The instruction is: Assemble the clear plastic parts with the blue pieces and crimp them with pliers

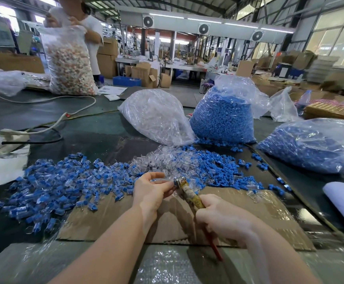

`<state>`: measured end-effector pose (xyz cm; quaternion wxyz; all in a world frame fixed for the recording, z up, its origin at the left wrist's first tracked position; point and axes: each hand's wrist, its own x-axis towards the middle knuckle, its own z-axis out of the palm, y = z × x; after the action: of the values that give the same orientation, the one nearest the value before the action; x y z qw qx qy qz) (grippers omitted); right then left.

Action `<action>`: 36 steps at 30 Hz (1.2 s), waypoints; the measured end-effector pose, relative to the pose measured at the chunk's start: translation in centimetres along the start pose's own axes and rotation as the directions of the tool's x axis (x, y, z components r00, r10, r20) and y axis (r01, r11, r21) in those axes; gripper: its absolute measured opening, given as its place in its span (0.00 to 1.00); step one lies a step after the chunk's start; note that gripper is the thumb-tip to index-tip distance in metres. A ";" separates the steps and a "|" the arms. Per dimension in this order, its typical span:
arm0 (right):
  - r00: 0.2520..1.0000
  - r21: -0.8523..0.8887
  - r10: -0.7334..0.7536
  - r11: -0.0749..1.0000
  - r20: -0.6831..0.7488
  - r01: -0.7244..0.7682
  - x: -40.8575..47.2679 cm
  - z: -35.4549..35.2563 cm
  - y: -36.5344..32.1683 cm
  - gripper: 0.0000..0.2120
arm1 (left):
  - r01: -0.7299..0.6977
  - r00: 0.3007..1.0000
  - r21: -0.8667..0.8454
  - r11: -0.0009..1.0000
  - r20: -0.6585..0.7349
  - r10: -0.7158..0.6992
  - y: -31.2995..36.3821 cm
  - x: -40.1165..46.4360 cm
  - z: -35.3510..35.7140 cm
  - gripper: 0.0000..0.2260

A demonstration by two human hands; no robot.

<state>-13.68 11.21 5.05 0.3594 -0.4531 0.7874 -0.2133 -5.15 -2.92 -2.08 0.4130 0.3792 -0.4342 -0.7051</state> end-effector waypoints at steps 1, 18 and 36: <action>1.000 -0.023 -0.012 1.000 -0.009 0.012 0.0 0.0 -0.1 0.04 | 0.002 1.000 -0.001 1.000 -0.005 -0.002 0.0 0.0 0.0 0.13; 0.961 0.139 -0.033 0.987 -0.274 0.074 1.6 1.1 2.2 0.13 | -0.140 0.980 0.327 0.935 -0.091 0.178 0.8 -0.9 -1.2 0.10; 0.746 -0.370 0.094 0.823 -0.659 -0.431 4.2 1.5 6.4 0.27 | -0.235 0.816 0.967 0.093 0.144 0.559 4.0 1.7 -9.1 0.15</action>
<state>-17.52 10.78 -1.70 -0.0194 -0.3155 0.9451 -0.0823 3.37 -8.34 -1.75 0.3166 0.5044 -0.7990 -0.0831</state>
